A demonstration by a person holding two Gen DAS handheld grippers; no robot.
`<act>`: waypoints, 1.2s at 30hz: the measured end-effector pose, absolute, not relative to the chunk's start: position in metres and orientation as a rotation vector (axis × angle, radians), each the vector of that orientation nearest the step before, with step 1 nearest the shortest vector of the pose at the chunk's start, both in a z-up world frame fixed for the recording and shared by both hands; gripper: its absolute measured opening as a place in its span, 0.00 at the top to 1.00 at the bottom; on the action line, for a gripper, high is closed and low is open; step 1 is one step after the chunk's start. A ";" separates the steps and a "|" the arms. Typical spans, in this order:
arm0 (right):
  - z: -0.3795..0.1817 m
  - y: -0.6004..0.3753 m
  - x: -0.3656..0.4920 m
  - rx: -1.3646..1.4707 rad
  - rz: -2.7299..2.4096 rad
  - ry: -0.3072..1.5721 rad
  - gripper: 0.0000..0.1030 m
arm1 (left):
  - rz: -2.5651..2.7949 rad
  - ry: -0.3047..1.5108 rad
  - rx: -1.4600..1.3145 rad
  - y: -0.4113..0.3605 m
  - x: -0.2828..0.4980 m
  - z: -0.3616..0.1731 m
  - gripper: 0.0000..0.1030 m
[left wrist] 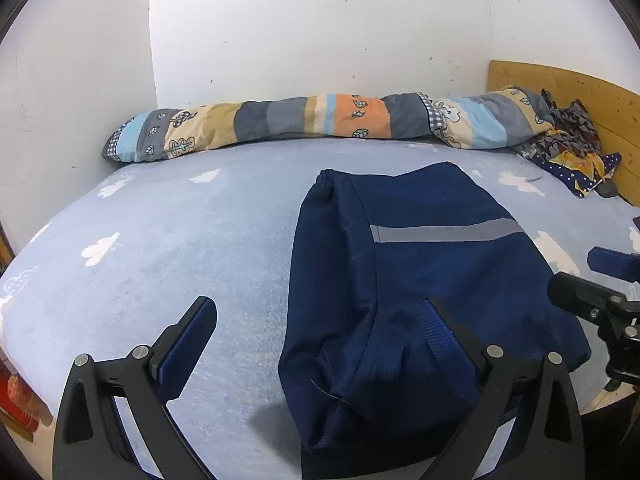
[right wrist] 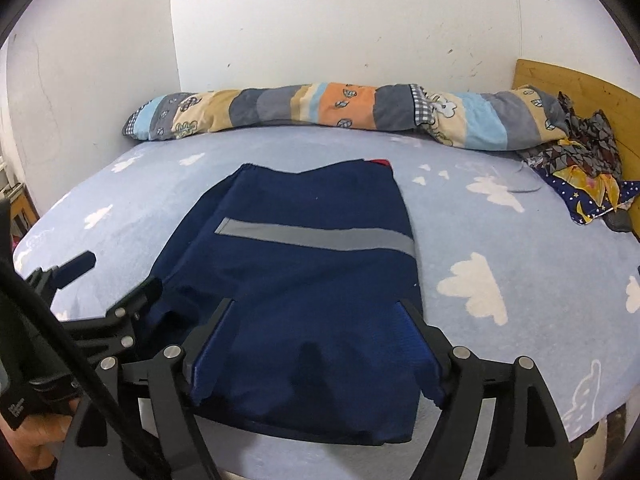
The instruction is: Fold large clothes
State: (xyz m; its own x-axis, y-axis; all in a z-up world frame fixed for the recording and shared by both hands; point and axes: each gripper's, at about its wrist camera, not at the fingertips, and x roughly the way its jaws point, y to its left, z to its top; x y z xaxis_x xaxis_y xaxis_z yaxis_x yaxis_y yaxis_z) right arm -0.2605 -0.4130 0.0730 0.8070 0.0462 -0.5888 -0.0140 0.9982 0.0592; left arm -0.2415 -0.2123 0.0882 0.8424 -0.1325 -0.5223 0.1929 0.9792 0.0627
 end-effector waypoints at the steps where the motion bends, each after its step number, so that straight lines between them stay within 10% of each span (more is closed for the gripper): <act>1: 0.072 -0.413 -0.261 0.056 0.028 0.633 0.19 | -0.168 0.542 0.114 -0.213 -0.242 0.088 0.02; 36: 0.068 -0.413 -0.261 0.051 0.021 0.656 0.19 | -0.149 0.544 0.106 -0.208 -0.243 0.089 0.02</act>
State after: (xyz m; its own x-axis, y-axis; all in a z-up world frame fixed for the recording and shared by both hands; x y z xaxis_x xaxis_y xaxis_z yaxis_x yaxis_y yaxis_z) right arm -0.2605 -0.4129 0.0683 0.7925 0.0354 -0.6089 -0.0030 0.9985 0.0541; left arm -0.2429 -0.2079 0.0889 0.8455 -0.1128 -0.5220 0.1690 0.9837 0.0612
